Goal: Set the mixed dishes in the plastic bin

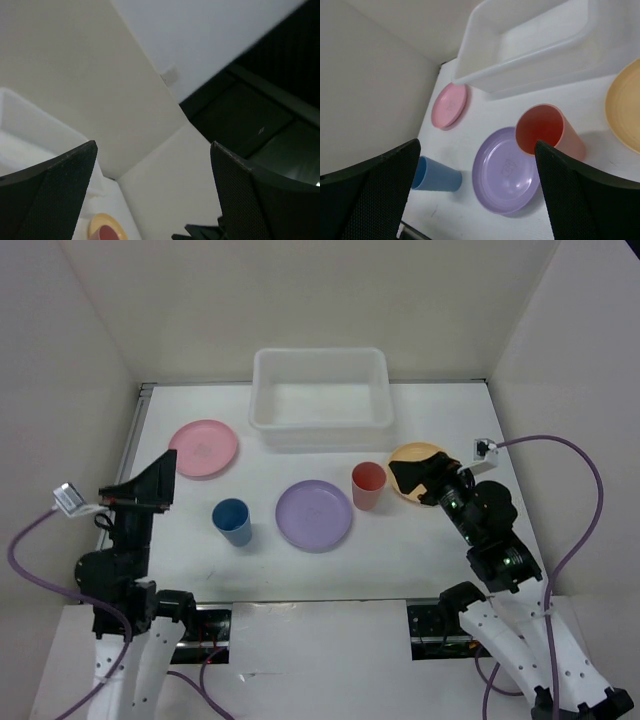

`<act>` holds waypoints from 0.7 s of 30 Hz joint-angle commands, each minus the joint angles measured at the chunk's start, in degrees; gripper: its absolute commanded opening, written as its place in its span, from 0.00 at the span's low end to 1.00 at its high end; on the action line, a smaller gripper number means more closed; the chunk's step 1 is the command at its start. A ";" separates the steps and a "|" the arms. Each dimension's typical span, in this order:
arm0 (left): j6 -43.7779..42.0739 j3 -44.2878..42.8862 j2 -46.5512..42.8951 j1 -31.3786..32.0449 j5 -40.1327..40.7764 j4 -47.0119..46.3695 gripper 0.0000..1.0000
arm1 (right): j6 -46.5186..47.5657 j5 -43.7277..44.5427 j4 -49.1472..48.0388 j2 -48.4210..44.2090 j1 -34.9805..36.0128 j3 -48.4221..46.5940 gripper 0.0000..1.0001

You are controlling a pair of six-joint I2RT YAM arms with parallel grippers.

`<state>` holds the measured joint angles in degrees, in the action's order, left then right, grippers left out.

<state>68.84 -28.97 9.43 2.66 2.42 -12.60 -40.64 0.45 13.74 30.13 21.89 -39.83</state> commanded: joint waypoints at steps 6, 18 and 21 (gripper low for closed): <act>-25.58 -24.98 27.12 -0.37 -25.26 2.75 0.62 | 0.92 10.68 0.40 15.02 -3.08 -9.28 0.28; -37.73 -42.04 51.82 -0.37 -37.04 15.41 0.52 | -6.28 10.63 10.70 38.06 -19.68 -14.83 0.50; -38.25 -43.18 53.93 -0.37 -37.57 16.03 0.67 | -7.96 7.74 8.68 39.83 -24.95 -10.98 0.53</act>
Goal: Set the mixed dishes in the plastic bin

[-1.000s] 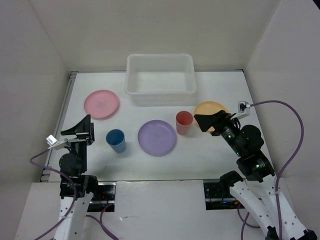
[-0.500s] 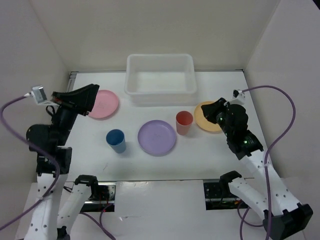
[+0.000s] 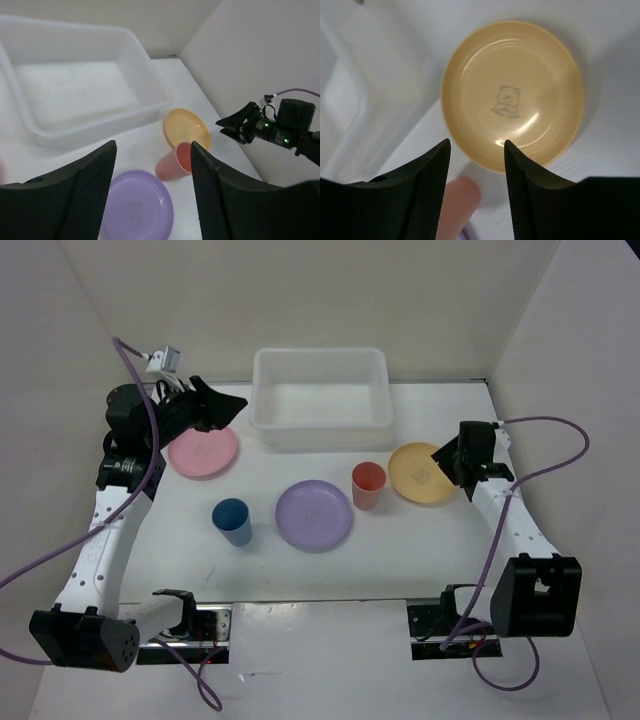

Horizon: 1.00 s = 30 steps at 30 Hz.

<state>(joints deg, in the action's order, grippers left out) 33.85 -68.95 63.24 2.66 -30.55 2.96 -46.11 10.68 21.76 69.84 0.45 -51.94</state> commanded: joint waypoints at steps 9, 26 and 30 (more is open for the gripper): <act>-3.87 -5.84 1.79 -0.37 -3.47 4.51 0.82 | -2.59 -9.71 -0.58 3.98 -16.00 6.32 0.74; -5.02 -7.17 1.80 -0.90 -2.85 8.20 0.87 | 0.05 -7.78 -8.92 16.46 -14.51 9.40 0.57; -5.02 -7.17 1.80 -0.90 -2.24 8.20 0.87 | 0.05 -7.78 -9.54 19.01 -13.98 9.40 0.42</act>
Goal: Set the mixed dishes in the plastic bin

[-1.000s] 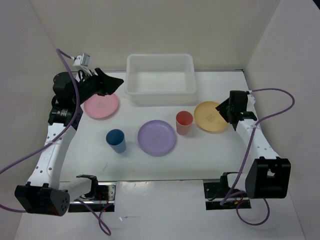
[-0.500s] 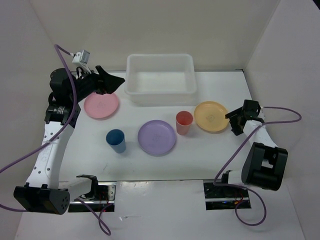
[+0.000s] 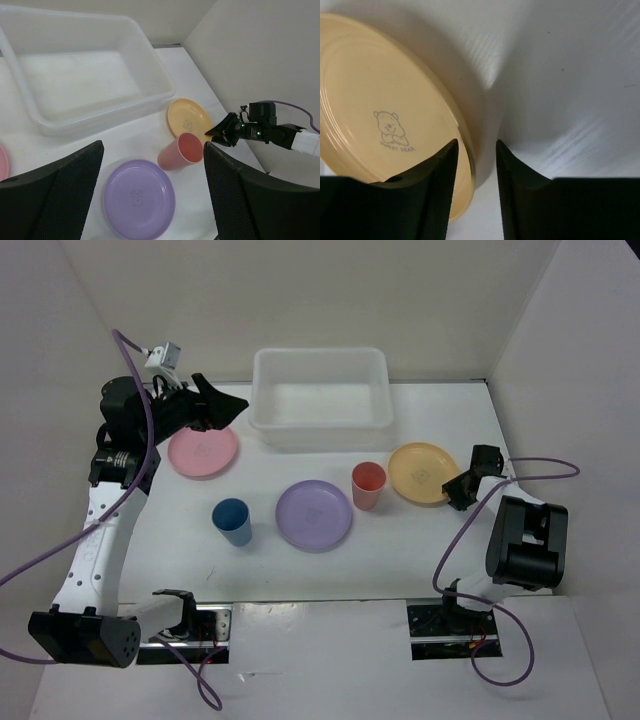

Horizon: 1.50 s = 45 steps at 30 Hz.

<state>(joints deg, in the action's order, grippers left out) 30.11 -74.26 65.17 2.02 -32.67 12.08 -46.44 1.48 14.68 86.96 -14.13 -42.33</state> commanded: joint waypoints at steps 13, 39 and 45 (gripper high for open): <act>-1.81 -1.85 -1.18 -1.31 0.41 0.22 0.87 | -0.15 6.42 2.71 -1.24 0.60 -5.13 0.00; -6.73 -5.19 -4.69 -3.69 1.63 6.64 0.91 | 5.30 9.95 1.67 15.92 35.74 -53.19 0.00; -9.10 -5.19 -5.23 -4.75 3.39 8.58 0.92 | 7.93 8.72 5.88 30.36 36.28 -68.49 0.00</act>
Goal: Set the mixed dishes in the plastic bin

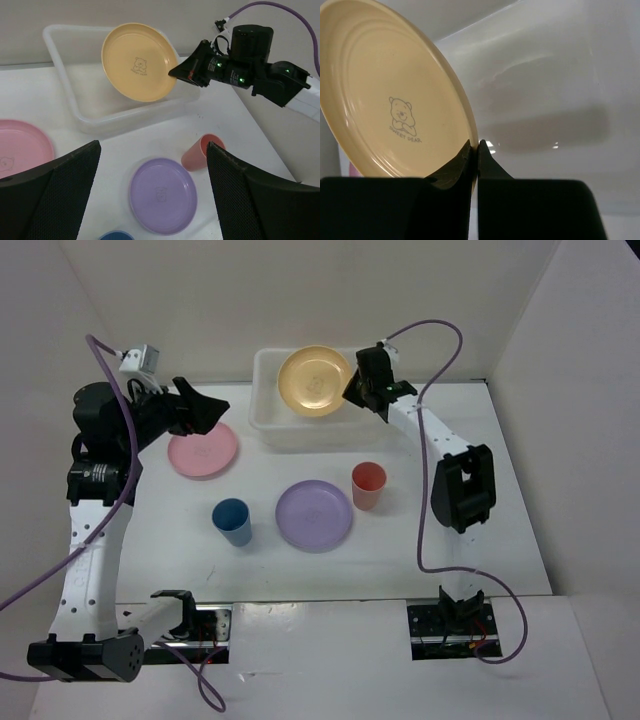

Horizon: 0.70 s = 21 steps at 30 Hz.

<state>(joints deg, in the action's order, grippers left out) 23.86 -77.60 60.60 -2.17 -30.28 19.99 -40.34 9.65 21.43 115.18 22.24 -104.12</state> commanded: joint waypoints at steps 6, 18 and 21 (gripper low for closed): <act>-2.85 -1.85 -0.66 -1.08 1.54 1.19 0.94 | 3.59 0.55 4.05 13.83 -0.09 -19.60 0.00; -3.38 -0.80 -0.13 -1.60 4.00 1.19 0.94 | 5.88 3.88 23.08 35.80 -0.09 -49.53 0.00; -3.38 -0.80 -0.13 -2.13 4.53 1.19 0.94 | 5.88 3.81 34.78 49.24 -0.09 -74.79 0.02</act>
<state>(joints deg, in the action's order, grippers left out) 22.35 -77.60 60.66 -3.73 -26.68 22.44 -34.81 12.03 45.84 158.63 22.24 -162.89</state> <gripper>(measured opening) 0.935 0.035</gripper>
